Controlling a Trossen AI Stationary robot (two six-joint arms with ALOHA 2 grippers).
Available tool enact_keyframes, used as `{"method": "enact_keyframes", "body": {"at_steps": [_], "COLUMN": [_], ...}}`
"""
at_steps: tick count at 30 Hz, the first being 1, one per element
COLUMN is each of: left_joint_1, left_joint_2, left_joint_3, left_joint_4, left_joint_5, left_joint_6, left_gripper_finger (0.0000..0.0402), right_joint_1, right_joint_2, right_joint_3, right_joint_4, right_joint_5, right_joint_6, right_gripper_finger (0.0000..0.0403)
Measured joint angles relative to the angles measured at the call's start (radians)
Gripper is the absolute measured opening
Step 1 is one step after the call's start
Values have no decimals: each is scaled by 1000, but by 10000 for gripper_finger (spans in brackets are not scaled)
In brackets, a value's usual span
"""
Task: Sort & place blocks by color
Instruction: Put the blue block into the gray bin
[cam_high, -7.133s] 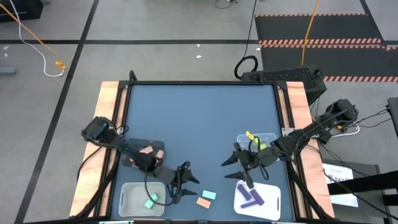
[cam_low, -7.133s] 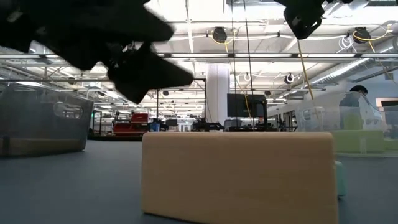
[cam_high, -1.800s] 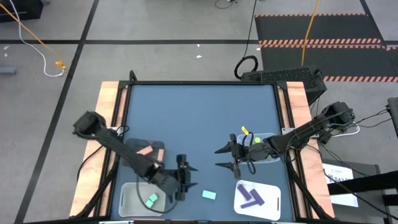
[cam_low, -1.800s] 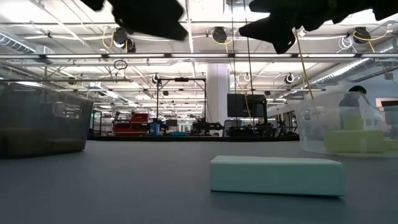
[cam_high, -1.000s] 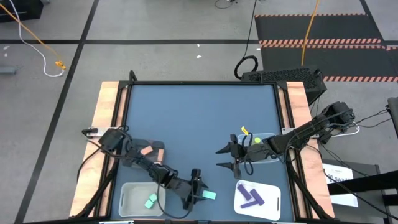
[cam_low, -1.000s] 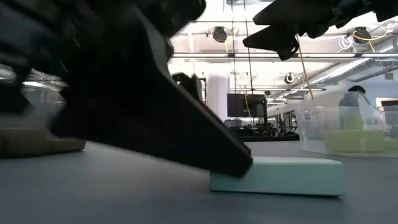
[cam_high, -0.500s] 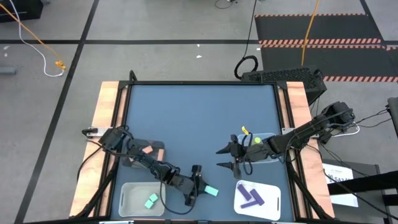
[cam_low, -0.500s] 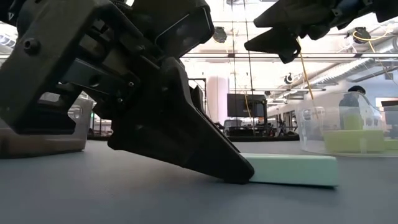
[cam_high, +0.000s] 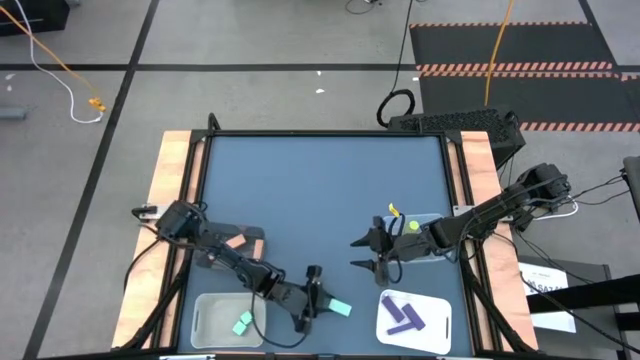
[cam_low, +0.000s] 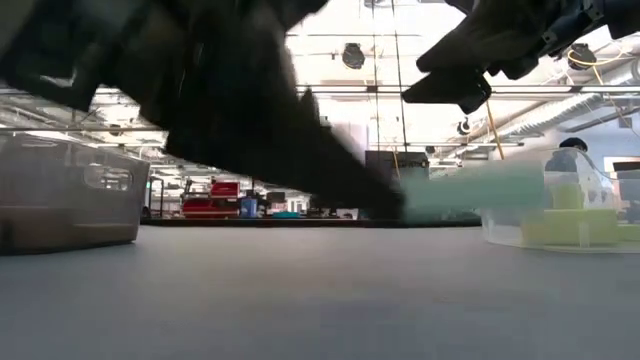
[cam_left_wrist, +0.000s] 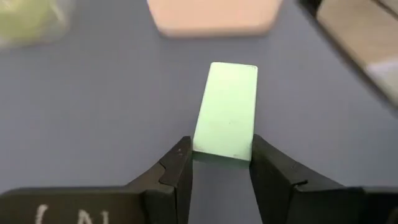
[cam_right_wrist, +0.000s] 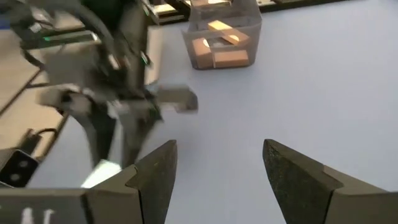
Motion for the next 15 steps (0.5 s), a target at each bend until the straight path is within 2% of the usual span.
{"method": "enact_keyframes", "body": {"at_steps": [3, 6, 11, 15], "left_joint_1": [-5, -6, -2, 9], "left_joint_2": [-58, -122, -263, -365], "left_joint_3": [1, 1, 2, 2], "left_joint_4": [-60, -177, -370, -397], "left_joint_5": [-80, -218, -547, -848], "left_joint_6": [4, -17, -66, -66], "left_gripper_finger": [122, 122, 123, 124], "right_joint_1": [0, -1, -1, -1], "right_joint_2": [0, 0, 0, 0], "right_joint_3": [0, 0, 0, 0], "right_joint_4": [-31, -61, -79, -73], "right_joint_5": [31, 80, 105, 105], "right_joint_6": [11, 40, 74, 75], "right_gripper_finger": [228, 228, 228, 228]}}
